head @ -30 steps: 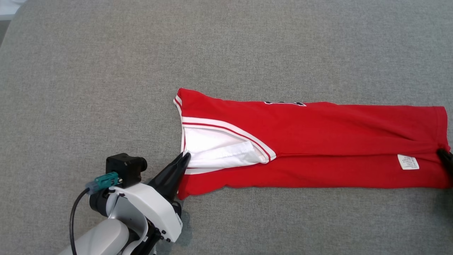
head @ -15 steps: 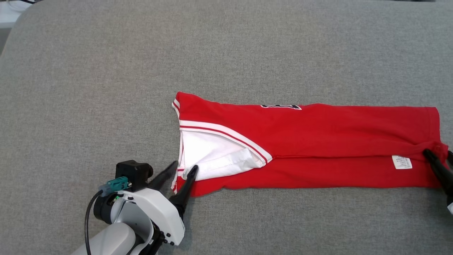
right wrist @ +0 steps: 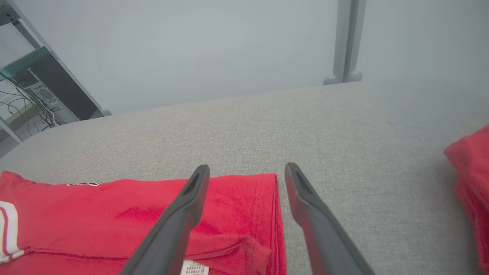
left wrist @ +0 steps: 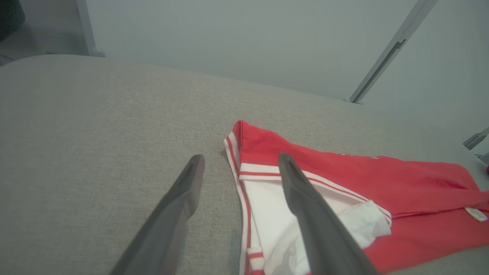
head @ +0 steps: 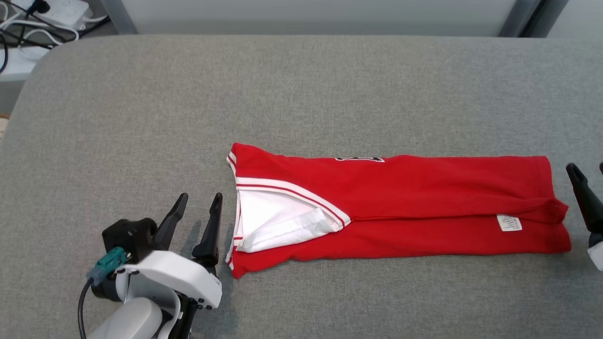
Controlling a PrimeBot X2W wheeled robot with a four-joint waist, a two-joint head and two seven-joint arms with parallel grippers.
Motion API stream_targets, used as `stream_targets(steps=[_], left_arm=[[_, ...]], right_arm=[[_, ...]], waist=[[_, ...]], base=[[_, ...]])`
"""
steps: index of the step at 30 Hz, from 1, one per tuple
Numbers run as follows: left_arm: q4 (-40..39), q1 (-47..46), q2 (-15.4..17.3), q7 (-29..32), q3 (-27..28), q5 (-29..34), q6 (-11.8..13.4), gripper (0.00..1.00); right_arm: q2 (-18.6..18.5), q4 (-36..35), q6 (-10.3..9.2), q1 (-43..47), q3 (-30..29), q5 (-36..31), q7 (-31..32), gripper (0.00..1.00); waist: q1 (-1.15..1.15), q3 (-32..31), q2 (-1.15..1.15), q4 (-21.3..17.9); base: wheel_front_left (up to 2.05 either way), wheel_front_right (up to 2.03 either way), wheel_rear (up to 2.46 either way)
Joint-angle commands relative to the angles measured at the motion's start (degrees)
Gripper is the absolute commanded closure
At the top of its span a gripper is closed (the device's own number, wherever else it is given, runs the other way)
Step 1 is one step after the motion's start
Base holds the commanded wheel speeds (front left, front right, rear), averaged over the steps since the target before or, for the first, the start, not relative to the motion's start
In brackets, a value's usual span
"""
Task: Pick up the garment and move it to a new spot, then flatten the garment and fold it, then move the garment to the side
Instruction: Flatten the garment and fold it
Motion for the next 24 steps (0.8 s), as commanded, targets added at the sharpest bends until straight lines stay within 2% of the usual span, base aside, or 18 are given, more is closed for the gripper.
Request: stream_targets(steps=[1, 8, 16, 20, 24], left_arm=[[-1.1, 0.1, 1.2, -0.9, 2.9, 1.0, 0.6, 0.0], [-2.5, 3.7, -0.3, -1.8, 7.4, 4.7, 0.7, 0.0], [-3.8, 9.8, -4.4, -1.8, 14.4, 12.7, -2.7, 0.0], [-4.2, 12.9, -6.8, -1.8, 17.5, 16.9, -5.0, 0.0], [-4.3, 15.2, -8.4, -1.8, 19.8, 20.4, -6.4, 0.0]], right_arm=[[-0.7, -1.8, 0.19, 2.2, -1.9, -2.9, -0.8, 0.0], [9.5, -6.3, 0.19, 7.3, -13.5, -18.5, -0.8, 0.0], [20.3, -9.9, 0.19, 13.8, -22.1, -30.0, -0.8, 0.0], [23.9, -11.0, 0.19, 16.7, -24.0, -33.8, -0.8, 0.0], [25.5, -11.3, 0.19, 18.6, -24.7, -35.4, -0.8, 0.0]], waist=[[0.0, -1.3, 0.0, -0.4], [0.0, -4.5, 0.0, -1.4], [0.0, -7.6, 0.0, -1.9], [0.0, -9.2, 0.0, -2.0], [0.0, -10.1, 0.0, -2.1]], base=[[0.0, 0.0, 0.0], [0.0, 0.0, 0.0], [0.0, 0.0, 0.0], [0.0, 0.0, 0.0], [0.0, 0.0, 0.0]])
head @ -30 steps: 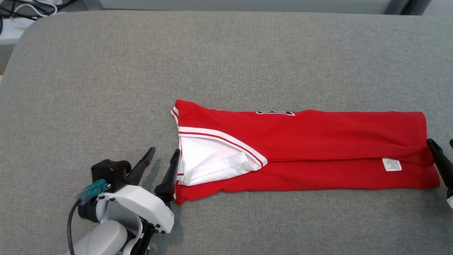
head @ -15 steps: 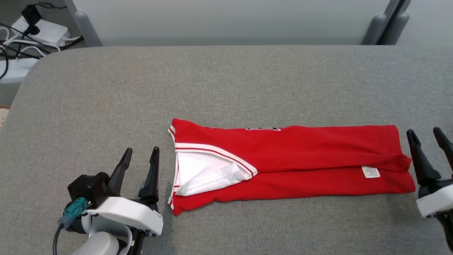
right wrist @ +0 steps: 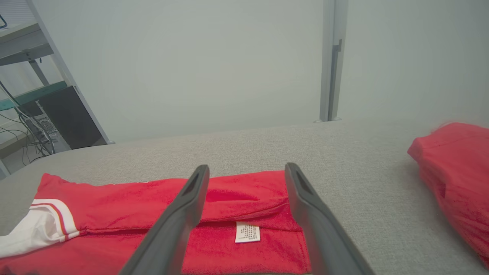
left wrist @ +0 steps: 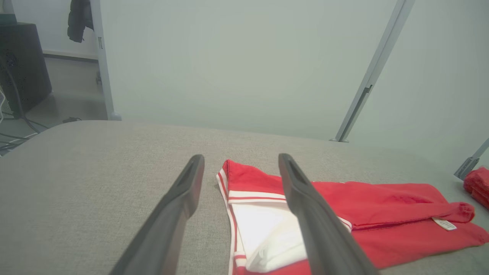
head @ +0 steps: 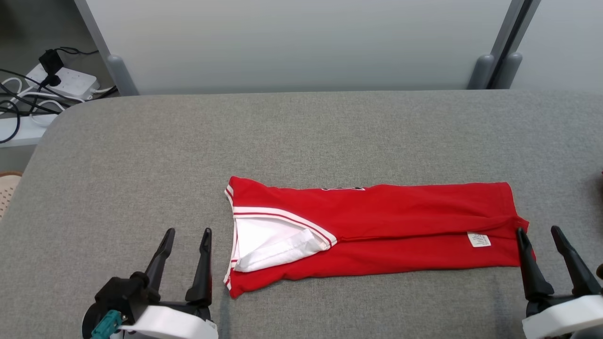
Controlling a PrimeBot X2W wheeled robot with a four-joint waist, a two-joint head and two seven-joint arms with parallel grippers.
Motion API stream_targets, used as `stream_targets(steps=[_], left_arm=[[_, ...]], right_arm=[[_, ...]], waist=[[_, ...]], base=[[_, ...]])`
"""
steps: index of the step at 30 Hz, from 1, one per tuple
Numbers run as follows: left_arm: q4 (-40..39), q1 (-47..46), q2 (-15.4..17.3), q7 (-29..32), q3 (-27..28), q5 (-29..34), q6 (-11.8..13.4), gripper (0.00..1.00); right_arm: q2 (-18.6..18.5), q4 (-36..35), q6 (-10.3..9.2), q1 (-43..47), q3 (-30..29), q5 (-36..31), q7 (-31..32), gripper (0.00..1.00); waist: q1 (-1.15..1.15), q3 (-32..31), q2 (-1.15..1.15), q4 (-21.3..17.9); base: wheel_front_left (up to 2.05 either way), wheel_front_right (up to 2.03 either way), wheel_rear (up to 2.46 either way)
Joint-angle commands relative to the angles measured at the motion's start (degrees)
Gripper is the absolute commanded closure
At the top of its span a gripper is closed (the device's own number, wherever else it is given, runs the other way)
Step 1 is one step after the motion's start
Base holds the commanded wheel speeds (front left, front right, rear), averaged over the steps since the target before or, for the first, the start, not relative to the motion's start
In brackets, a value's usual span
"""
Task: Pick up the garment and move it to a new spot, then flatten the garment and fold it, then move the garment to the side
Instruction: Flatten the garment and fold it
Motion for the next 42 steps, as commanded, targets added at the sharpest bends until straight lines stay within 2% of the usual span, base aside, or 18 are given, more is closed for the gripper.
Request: stream_targets(steps=[1, 5, 14, 24, 31, 42], left_arm=[[-1.6, -1.1, 0.4, -0.7, 2.8, 1.0, -0.3, 0.0], [-1.6, 1.3, -1.8, -0.7, 5.2, 4.5, -2.4, 0.0], [-2.5, 5.5, -6.7, -0.8, 10.7, 11.1, -6.1, 0.0], [-1.7, 6.8, -9.8, -0.8, 13.6, 15.9, -9.7, 0.0], [-1.7, 6.2, -11.4, -0.8, 14.0, 18.4, -11.7, 0.0], [-2.4, 4.2, -12.4, -0.8, 13.6, 20.3, -13.4, 0.0]], right_arm=[[-1.1, -1.9, 0.19, 0.0, 0.6, -0.8, -0.8, 0.0], [0.4, -1.8, 0.19, 1.8, -0.4, -1.3, -0.8, 0.0], [1.1, -2.8, 0.19, 4.6, -1.4, -1.3, -0.8, 0.0], [1.2, -3.3, 0.19, 5.2, -1.7, -1.1, -0.8, 0.0], [-1.0, 4.1, 0.19, 0.5, -0.6, 5.9, -0.2, 0.0], [-5.6, 14.5, 0.19, -9.3, 0.4, 16.8, 7.1, 0.0]], waist=[[0.0, -0.3, 0.0, 0.0], [0.0, -1.0, 0.0, 0.0], [0.0, -2.5, 0.0, 0.1], [0.0, -2.3, 0.0, 0.4], [0.0, -0.6, 0.0, 0.8], [0.0, 2.1, 0.0, 2.5]], base=[[0.0, 0.0, 0.0], [0.0, 0.0, 0.0], [0.0, 0.0, 0.0], [0.0, 0.0, 0.0], [0.0, 0.0, 0.0], [0.0, 0.0, 0.0]])
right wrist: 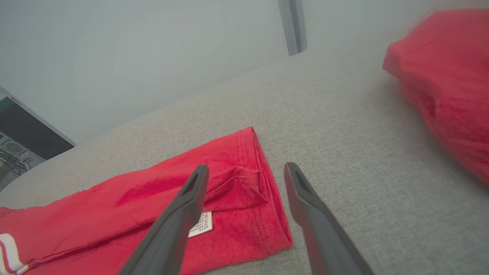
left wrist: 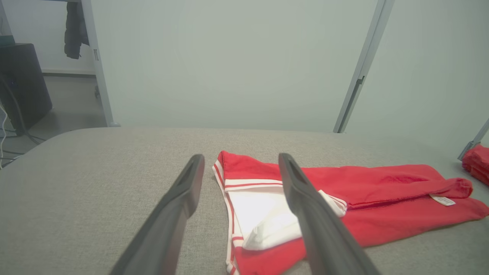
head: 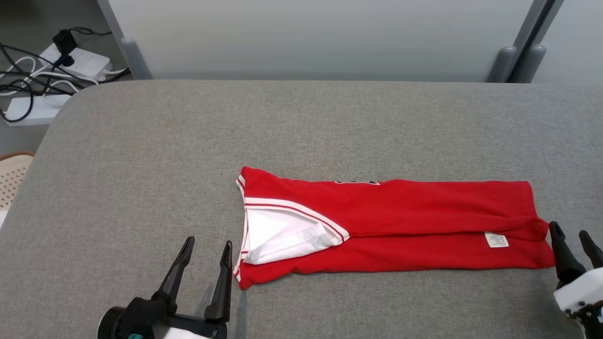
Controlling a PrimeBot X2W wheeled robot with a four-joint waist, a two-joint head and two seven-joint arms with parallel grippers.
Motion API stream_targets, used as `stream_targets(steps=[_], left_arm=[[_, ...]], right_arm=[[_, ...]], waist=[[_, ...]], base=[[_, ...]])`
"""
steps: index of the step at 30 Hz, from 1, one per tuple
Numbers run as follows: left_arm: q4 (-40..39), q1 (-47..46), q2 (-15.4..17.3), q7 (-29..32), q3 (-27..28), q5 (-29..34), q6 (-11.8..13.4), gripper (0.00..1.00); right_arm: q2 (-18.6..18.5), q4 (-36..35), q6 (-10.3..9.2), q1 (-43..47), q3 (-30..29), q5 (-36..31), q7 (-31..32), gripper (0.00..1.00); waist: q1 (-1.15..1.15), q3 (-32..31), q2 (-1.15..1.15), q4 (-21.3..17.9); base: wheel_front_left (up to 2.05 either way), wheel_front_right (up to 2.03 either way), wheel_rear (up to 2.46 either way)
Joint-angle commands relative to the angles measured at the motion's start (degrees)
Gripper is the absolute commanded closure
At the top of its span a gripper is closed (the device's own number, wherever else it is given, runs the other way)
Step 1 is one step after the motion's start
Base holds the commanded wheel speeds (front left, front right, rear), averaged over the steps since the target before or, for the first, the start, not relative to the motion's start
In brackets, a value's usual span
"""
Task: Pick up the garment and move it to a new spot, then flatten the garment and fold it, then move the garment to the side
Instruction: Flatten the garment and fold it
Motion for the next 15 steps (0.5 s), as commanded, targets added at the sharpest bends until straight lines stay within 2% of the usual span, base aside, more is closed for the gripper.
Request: stream_targets(steps=[1, 15], left_arm=[[-1.7, -3.0, -0.2, -0.6, 1.7, 0.5, -0.5, 0.0], [-1.1, -4.9, -0.9, -0.6, 1.0, 1.3, -1.8, 0.0]], right_arm=[[-2.0, -0.1, 0.24, -2.1, 1.0, 1.1, 0.5, 0.0], [-3.7, 13.1, 0.24, -9.8, 5.2, 9.4, 4.2, 0.0]], waist=[[0.0, 0.5, 0.0, 0.4], [0.0, 3.3, 0.0, 2.9]], base=[[0.0, 0.0, 0.0], [0.0, 0.0, 0.0]])
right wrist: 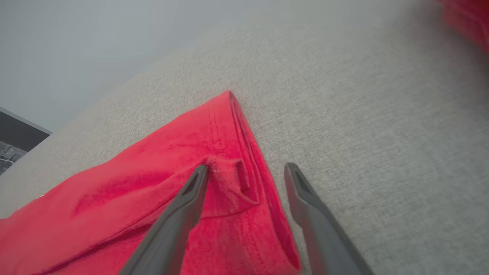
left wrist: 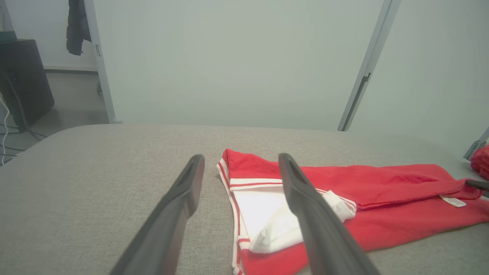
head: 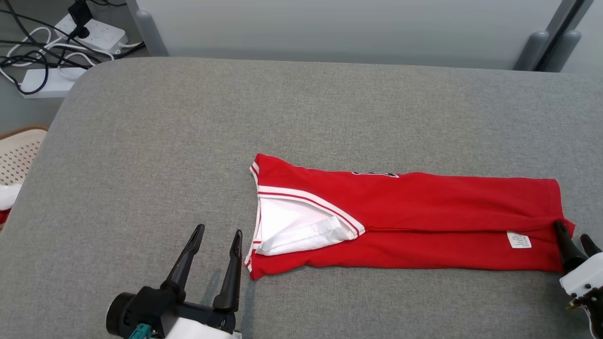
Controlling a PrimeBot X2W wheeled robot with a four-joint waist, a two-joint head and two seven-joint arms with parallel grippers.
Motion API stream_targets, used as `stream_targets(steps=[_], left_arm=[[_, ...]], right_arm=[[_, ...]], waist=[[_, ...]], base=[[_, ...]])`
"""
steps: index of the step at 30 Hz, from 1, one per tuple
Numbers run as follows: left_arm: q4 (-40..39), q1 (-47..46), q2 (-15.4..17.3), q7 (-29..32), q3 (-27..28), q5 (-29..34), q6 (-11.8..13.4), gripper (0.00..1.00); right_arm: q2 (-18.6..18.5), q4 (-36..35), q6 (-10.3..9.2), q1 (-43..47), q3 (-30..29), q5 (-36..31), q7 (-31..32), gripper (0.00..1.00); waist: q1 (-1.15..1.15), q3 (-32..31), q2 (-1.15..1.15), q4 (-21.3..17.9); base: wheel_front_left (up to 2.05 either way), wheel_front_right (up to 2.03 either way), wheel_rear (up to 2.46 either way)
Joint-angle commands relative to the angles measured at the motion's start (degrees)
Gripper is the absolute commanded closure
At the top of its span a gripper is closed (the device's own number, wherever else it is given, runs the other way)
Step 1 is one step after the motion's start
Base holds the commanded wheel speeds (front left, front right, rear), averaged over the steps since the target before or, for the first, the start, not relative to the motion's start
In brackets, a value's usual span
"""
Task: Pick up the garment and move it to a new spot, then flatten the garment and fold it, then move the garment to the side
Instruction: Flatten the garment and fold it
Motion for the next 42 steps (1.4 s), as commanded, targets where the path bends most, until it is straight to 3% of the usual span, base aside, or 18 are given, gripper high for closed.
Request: stream_targets(steps=[1, 10, 11, 12, 13, 14, 15, 31, 42], left_arm=[[-1.2, -2.5, 0.0, -0.6, 1.7, 0.6, -0.4, 0.0], [-0.7, -3.1, -0.2, -0.6, 2.0, 0.6, -0.9, 0.0], [-0.7, -3.2, -0.2, -0.6, 2.0, 0.6, -1.0, 0.0], [-0.7, -3.2, -0.2, -0.6, 2.0, 0.6, -1.0, 0.0], [-0.7, -3.3, -0.2, -0.6, 2.0, 0.7, -1.1, 0.0], [-0.7, -3.3, -0.2, -0.6, 2.0, 0.7, -1.1, 0.0], [-0.6, -3.3, -0.2, -0.6, 2.0, 0.8, -1.2, 0.0], [-0.1, -2.7, -0.3, -0.6, 2.0, 1.3, -1.6, 0.0], [0.6, -3.0, -0.4, -0.6, 1.4, 1.2, -1.6, 0.0]], right_arm=[[-1.6, 0.1, 0.24, -1.0, 1.3, 0.8, 0.4, 0.0], [-1.4, 3.3, 0.24, -2.4, 4.4, 4.1, 1.6, 0.01], [-1.4, 3.5, 0.24, -2.5, 4.7, 4.5, 1.5, 0.13], [-1.4, 3.7, 0.24, -2.6, 4.9, 4.9, 1.3, 0.37], [-1.5, 3.8, 0.24, -2.7, 5.4, 5.2, 1.4, 0.51], [-1.5, 3.9, 0.24, -2.7, 5.7, 5.6, 1.3, 0.71], [-1.5, 3.9, 0.24, -2.8, 6.1, 6.0, 1.2, 1.0], [-5.8, 0.9, 0.24, -1.6, 10.9, 9.8, -4.9, 1.0], [-8.6, -8.0, 0.24, -0.8, 15.5, 12.3, -7.2, 1.0]], waist=[[0.0, 0.3, 0.0, 0.1], [0.0, 0.8, 0.0, 0.1], [0.0, 0.8, 0.0, 0.0], [0.0, 0.8, 0.0, 0.1], [0.0, 0.8, 0.0, 0.1], [0.0, 0.8, 0.0, 0.1], [0.0, 0.8, 0.0, 0.1], [0.0, -0.4, 0.0, -0.6], [0.0, -1.5, 0.0, -1.3]], base=[[0.0, 0.0, 0.0], [0.0, 0.0, 0.0], [0.0, 0.0, 0.0], [0.0, 0.0, 0.0], [0.0, 0.0, 0.0], [0.0, 0.0, 0.0], [0.0, 0.0, 0.0], [0.0, 0.0, 0.0], [0.0, 0.0, 0.0]])
